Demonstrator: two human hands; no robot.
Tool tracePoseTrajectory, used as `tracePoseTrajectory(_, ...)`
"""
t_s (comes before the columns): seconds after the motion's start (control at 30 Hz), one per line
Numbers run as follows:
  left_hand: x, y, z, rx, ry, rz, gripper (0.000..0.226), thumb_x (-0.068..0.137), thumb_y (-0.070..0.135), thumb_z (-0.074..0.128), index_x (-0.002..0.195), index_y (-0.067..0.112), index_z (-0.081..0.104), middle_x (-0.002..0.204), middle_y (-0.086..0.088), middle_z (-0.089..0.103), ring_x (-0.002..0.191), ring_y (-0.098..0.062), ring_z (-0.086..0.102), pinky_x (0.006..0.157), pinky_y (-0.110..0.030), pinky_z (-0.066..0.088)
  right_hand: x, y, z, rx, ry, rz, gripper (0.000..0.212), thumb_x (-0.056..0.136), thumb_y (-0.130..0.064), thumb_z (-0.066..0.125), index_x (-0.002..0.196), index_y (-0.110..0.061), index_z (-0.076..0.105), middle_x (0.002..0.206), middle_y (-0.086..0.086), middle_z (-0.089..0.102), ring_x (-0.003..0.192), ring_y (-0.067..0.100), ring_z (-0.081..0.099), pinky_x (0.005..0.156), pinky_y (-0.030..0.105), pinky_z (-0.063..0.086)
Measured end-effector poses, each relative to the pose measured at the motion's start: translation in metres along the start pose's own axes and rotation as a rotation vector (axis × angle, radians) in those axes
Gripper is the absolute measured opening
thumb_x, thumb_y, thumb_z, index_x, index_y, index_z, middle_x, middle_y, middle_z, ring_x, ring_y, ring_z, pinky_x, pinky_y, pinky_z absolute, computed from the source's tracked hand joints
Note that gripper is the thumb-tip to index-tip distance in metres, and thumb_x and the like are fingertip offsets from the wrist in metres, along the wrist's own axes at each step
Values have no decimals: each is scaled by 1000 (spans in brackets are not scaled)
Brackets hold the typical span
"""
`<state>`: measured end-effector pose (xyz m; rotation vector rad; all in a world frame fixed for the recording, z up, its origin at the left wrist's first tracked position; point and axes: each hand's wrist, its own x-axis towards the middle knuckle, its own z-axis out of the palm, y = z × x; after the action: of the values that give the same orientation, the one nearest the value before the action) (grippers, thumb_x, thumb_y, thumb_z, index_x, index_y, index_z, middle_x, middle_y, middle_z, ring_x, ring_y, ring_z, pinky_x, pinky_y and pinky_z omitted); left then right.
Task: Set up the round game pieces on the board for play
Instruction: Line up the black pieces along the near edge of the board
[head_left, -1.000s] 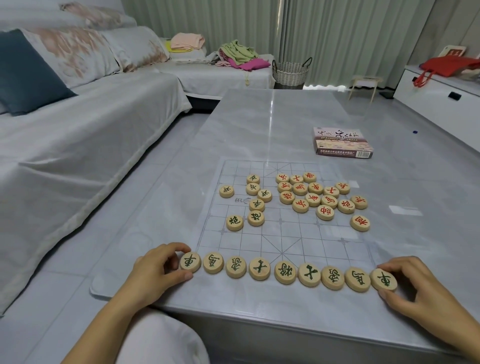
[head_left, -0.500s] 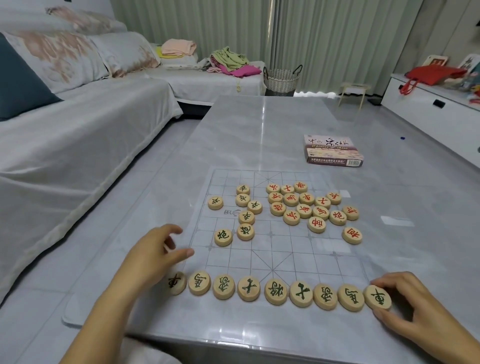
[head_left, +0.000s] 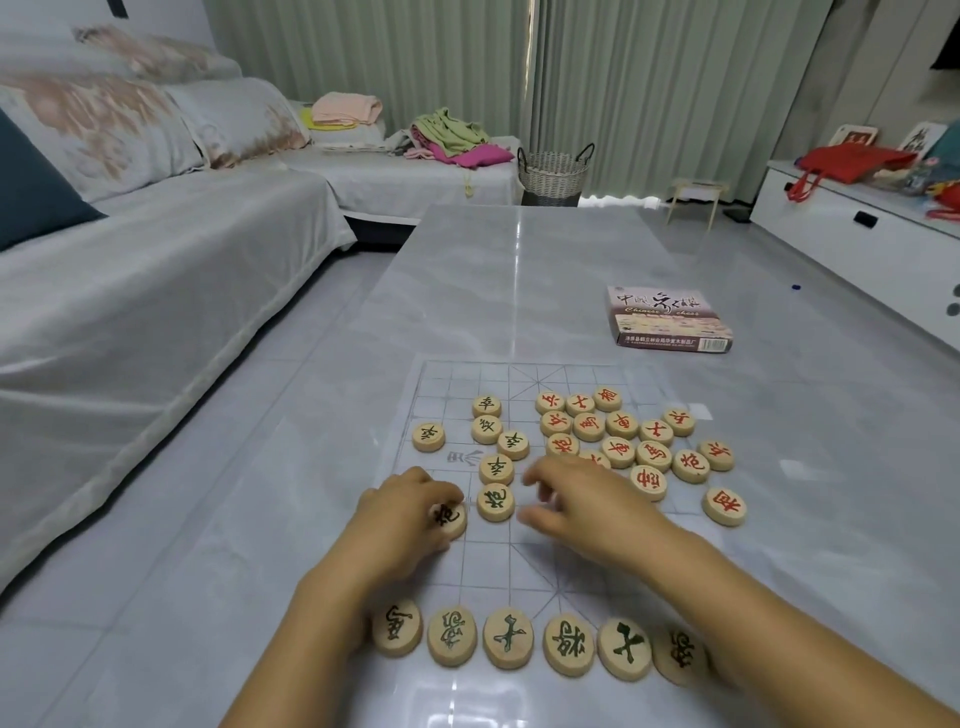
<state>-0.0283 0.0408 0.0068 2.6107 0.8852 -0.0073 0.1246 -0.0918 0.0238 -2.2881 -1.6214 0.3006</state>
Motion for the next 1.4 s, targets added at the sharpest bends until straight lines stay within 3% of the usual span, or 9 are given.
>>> tracePoseTrajectory(0.23,-12,-14,-6,-68,45,-107,36,75,35,72,107,30,57,92,8,49,88,-14,49,88,-29,38,38,-29,34,-318,42,26,50,88,-42,49,124,-9,39,124,12,52,104,30,55,66,32,33)
tracePoseTrajectory(0.37,-22,-29,-12,-160,-2,-184,41,71,32,76,106,36,55,90,13,51,97,-18,52,87,-30,43,12,1,4,-32,67,-2,20,85,-31,55,97,-19,45,103,1,54,84,17,50,68,31,40)
tracePoseTrajectory(0.63,-23,-37,-20,-273,52,-123,37,78,14,70,107,32,55,100,5,51,93,-11,50,81,-21,37,-70,105,-49,193,154,82,24,65,-58,60,86,-48,56,98,-16,58,93,-1,53,73,9,42)
tracePoseTrajectory(0.73,-21,-30,-12,-253,-7,-68,41,78,17,71,104,41,51,97,11,48,92,-6,49,80,-18,36,-86,122,-46,252,209,116,33,73,-27,75,92,-49,58,105,-20,56,94,1,54,75,10,44)
tracePoseTrajectory(0.87,-19,-30,-8,-192,-26,-63,40,78,19,71,101,45,52,92,14,45,84,-4,47,75,-19,36,-87,118,-33,257,118,76,36,65,-63,66,96,-50,56,107,-25,53,98,-1,53,81,8,42)
tracePoseTrajectory(0.97,-18,-31,-8,-184,4,-68,40,75,18,74,86,49,50,87,11,48,79,-5,49,71,-19,38,-81,118,-24,181,-36,19,34,80,-31,68,98,-53,48,107,-28,51,107,-4,48,87,6,38)
tracePoseTrajectory(1.03,-18,-31,-7,-182,26,-81,39,72,18,75,83,47,52,85,9,50,77,-6,50,69,-20,39,-80,118,-23,176,-87,18,42,81,-27,68,103,-54,44,111,-31,48,109,-10,43,88,3,36)
tracePoseTrajectory(1.2,-15,-32,-6,-168,22,-118,35,68,23,79,83,39,52,87,9,52,76,-6,51,64,-19,37,-83,116,-22,212,-29,197,44,73,-40,73,107,-41,45,104,-22,46,95,-1,50,78,16,43)
tracePoseTrajectory(1.4,-18,-35,-12,-204,-58,-112,47,75,16,75,108,38,50,92,7,49,81,-5,49,68,-13,37,-84,115,-18,177,20,233,28,76,-37,70,97,-35,52,95,-17,49,83,3,50,66,16,43)
